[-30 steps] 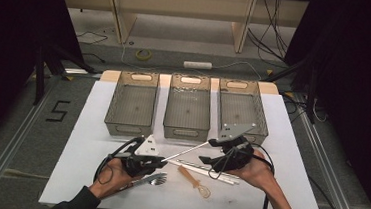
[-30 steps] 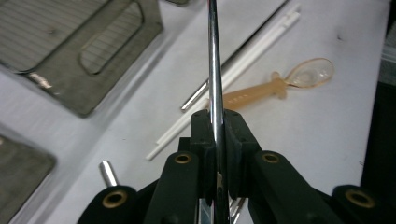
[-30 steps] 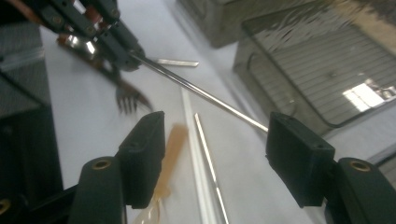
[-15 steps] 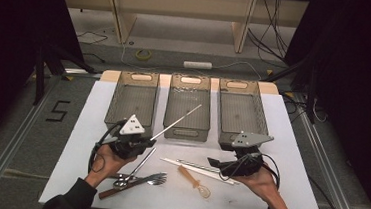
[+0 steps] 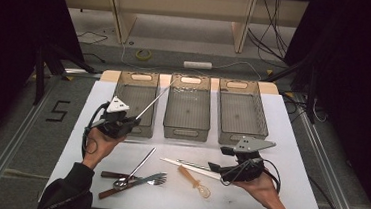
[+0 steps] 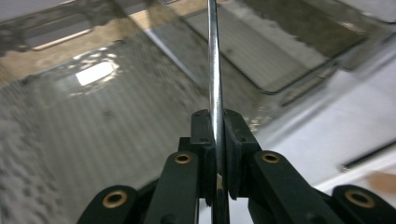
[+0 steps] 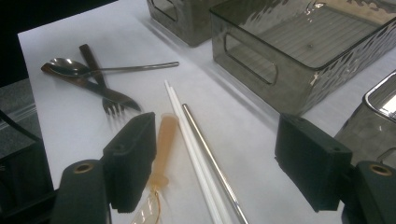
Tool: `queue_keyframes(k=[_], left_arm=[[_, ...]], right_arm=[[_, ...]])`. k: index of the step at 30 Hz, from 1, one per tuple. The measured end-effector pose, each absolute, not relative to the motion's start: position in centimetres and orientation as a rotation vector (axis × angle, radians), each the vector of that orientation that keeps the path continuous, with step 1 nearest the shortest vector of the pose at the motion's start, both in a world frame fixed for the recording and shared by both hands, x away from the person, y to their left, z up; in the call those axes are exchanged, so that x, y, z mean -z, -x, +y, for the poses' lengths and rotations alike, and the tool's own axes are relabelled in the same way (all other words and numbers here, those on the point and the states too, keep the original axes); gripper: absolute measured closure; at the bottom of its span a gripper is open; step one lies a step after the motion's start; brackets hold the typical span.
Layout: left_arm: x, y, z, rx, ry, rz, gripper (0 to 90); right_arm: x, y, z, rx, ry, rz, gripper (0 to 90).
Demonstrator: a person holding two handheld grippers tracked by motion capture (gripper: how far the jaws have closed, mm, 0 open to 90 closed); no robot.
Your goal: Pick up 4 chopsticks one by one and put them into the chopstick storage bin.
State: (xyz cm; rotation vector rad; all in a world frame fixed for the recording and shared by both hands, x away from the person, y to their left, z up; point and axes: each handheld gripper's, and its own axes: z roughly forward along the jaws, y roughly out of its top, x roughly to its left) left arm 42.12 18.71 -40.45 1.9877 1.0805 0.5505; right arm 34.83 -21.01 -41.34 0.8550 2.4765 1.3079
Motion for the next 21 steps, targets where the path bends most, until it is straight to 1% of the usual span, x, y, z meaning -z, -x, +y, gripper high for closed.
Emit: queue_keyframes(k=[4, 7, 21], left_arm=[[40.6, -43.4, 19.6, -0.544, -1.96, 1.135, 83.2], [40.8, -44.4, 20.2, -0.568, -1.943, 1.186, 83.2], [42.0, -46.6, 22.1, -0.571, -1.896, 1.322, 83.1]], right_arm=[[41.4, -34.7, -21.1, -1.308, -0.858, 2.477, 29.6], [41.5, -34.7, -21.2, -1.318, -0.862, 2.474, 29.4], [41.6, -34.5, -21.0, -1.309, -0.854, 2.483, 29.2]])
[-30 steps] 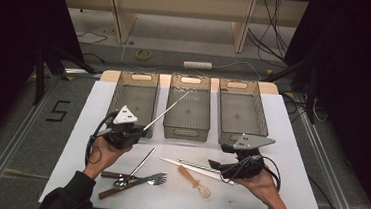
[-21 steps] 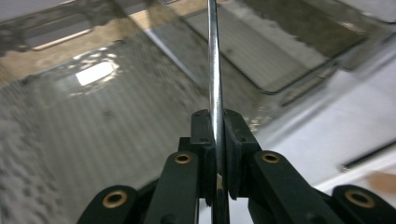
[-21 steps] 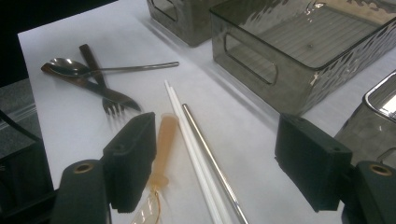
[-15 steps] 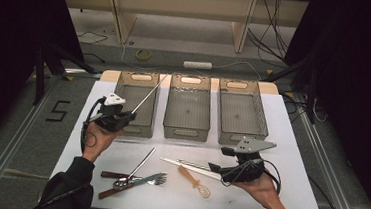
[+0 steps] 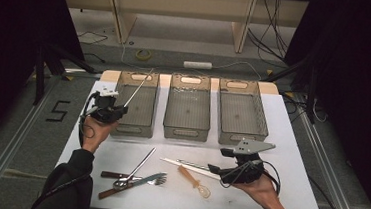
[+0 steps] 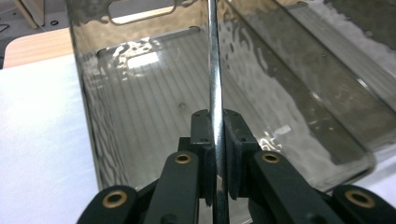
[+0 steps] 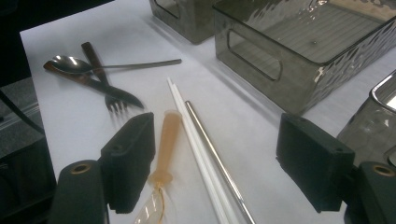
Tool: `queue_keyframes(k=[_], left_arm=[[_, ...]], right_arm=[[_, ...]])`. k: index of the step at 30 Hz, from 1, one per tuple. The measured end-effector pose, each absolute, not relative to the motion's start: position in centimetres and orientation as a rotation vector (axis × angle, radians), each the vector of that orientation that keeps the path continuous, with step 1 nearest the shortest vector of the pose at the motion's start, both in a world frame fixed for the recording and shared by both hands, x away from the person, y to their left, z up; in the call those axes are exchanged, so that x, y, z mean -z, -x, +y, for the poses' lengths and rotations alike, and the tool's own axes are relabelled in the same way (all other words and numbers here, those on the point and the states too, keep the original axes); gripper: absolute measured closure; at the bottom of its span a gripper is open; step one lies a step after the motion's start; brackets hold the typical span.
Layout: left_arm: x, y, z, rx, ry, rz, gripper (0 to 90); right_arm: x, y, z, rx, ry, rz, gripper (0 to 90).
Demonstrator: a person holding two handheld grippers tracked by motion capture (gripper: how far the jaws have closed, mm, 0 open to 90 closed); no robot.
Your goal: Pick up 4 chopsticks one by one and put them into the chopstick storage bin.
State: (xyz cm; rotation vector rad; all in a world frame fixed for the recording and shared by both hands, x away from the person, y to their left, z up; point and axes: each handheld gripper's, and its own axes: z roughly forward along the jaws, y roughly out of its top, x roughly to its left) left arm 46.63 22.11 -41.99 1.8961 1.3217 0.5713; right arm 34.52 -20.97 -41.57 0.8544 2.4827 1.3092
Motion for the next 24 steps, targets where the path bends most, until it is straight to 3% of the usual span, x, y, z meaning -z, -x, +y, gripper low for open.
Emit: queue_keyframes(k=[15, 19, 21, 24], left_arm=[[43.3, -48.1, 22.5, -0.581, -1.895, 1.419, 81.8], [42.9, -48.0, 22.5, -0.594, -1.875, 1.427, 69.8], [42.6, -47.8, 22.5, -0.583, -1.867, 1.438, 59.7], [42.3, -47.4, 22.2, -0.569, -1.87, 1.418, 55.0]], right_arm=[[41.6, -34.5, -20.8, -1.308, -0.852, 2.493, 29.5], [41.6, -34.5, -20.7, -1.31, -0.847, 2.494, 29.5], [41.6, -34.5, -20.7, -1.31, -0.845, 2.493, 29.5], [41.5, -34.5, -20.7, -1.308, -0.84, 2.494, 29.5]])
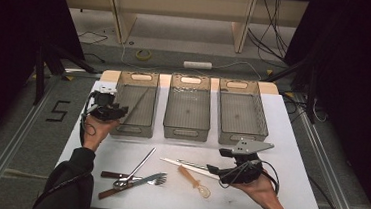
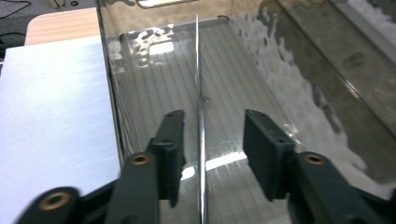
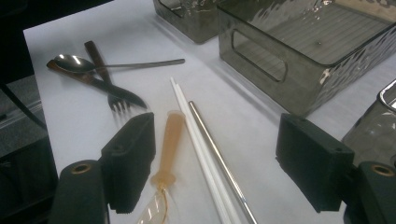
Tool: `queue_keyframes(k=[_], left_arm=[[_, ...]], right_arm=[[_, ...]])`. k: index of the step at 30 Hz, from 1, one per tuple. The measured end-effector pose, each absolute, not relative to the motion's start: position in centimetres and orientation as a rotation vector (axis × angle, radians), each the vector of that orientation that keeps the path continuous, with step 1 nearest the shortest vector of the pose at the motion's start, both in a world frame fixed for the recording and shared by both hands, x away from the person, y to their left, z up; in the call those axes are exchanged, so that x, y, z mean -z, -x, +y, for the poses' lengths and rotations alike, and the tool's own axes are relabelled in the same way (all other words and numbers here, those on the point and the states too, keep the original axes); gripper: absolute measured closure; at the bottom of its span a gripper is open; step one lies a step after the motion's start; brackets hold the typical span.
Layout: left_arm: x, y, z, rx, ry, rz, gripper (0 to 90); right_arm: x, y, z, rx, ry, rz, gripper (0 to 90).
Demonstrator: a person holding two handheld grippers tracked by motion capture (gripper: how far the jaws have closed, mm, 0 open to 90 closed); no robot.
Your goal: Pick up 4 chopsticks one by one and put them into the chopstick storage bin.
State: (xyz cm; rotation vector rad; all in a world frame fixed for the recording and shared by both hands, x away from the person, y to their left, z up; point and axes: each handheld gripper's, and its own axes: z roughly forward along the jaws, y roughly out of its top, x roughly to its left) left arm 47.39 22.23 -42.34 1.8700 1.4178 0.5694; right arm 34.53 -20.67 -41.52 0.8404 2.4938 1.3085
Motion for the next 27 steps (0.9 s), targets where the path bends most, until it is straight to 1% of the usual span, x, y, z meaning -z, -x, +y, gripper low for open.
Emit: queue_keyframes(k=[1, 2, 4, 5, 6, 10, 13, 14, 17, 23, 27], left_arm=[[42.2, -47.2, 22.1, -0.561, -1.875, 1.41, 51.9], [41.7, -46.8, 21.9, -0.535, -1.877, 1.392, 45.3], [41.6, -46.6, 21.8, -0.517, -1.879, 1.376, 41.1], [41.3, -46.3, 21.6, -0.507, -1.883, 1.361, 41.1], [41.2, -46.1, 21.4, -0.5, -1.887, 1.345, 36.2], [40.4, -45.1, 20.5, -0.465, -1.899, 1.27, 30.0], [39.9, -44.3, 20.0, -0.443, -1.887, 1.226, 27.9], [39.7, -44.0, 19.9, -0.433, -1.884, 1.21, 25.8], [39.5, -43.0, 19.4, -0.404, -1.862, 1.165, 23.2], [39.2, -41.1, 18.6, -0.344, -1.832, 1.088, 20.6], [39.3, -39.8, 18.0, -0.342, -1.815, 1.038, 19.6]], right_arm=[[41.5, -34.5, -20.6, -1.306, -0.838, 2.497, 29.4], [41.4, -34.5, -20.6, -1.293, -0.83, 2.499, 29.5], [41.3, -34.6, -20.6, -1.281, -0.826, 2.502, 29.4], [41.3, -34.6, -20.6, -1.281, -0.826, 2.502, 29.4], [41.2, -34.7, -20.5, -1.259, -0.82, 2.513, 29.4], [41.0, -34.9, -20.3, -1.204, -0.798, 2.541, 29.7], [40.8, -35.1, -20.2, -1.173, -0.788, 2.561, 29.9], [40.7, -35.2, -19.9, -1.109, -0.77, 2.583, 30.0], [40.7, -35.6, -19.7, -1.028, -0.741, 2.622, 30.5], [40.7, -36.3, -19.4, -0.923, -0.722, 2.668, 31.8], [40.6, -37.0, -19.3, -0.865, -0.707, 2.705, 32.6]])
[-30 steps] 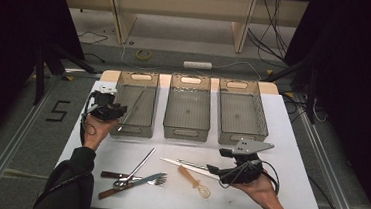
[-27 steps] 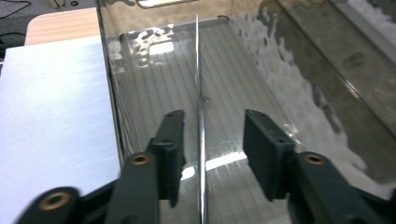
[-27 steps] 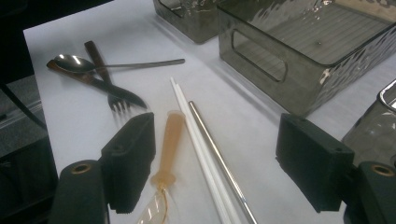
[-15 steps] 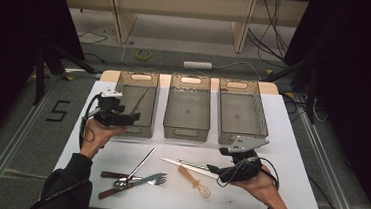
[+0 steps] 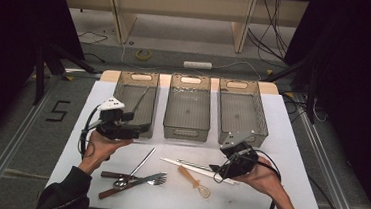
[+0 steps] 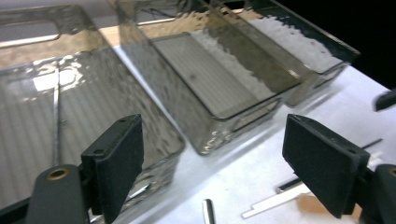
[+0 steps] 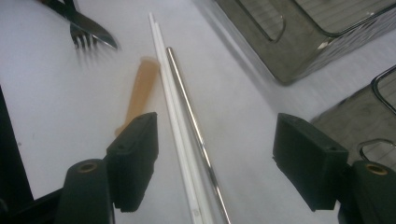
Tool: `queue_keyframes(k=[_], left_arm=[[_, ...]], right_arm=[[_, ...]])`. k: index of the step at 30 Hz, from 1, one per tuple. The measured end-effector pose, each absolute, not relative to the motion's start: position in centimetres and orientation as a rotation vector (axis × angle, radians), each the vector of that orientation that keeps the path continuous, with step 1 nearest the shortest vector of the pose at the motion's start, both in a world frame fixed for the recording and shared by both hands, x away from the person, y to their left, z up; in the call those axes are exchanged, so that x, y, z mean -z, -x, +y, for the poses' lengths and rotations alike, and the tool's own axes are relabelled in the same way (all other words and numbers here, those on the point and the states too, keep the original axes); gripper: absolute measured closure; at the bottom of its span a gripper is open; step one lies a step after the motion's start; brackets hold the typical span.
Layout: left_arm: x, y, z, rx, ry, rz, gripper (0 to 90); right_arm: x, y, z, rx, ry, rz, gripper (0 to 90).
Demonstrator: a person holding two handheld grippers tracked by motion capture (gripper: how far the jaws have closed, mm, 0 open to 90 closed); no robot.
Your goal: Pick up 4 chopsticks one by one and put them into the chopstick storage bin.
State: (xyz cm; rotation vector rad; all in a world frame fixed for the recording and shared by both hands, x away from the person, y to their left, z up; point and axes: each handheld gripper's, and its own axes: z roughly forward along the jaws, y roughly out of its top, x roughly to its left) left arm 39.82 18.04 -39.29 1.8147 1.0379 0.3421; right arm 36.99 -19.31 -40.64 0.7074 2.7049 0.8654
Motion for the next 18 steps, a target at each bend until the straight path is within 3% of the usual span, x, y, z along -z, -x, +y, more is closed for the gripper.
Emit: queue_keyframes(k=[18], left_arm=[[40.5, -35.3, 16.3, -0.354, -1.822, 0.896, 18.5]], right_arm=[[40.7, -39.3, -17.9, -0.587, -0.643, 2.836, 38.3]])
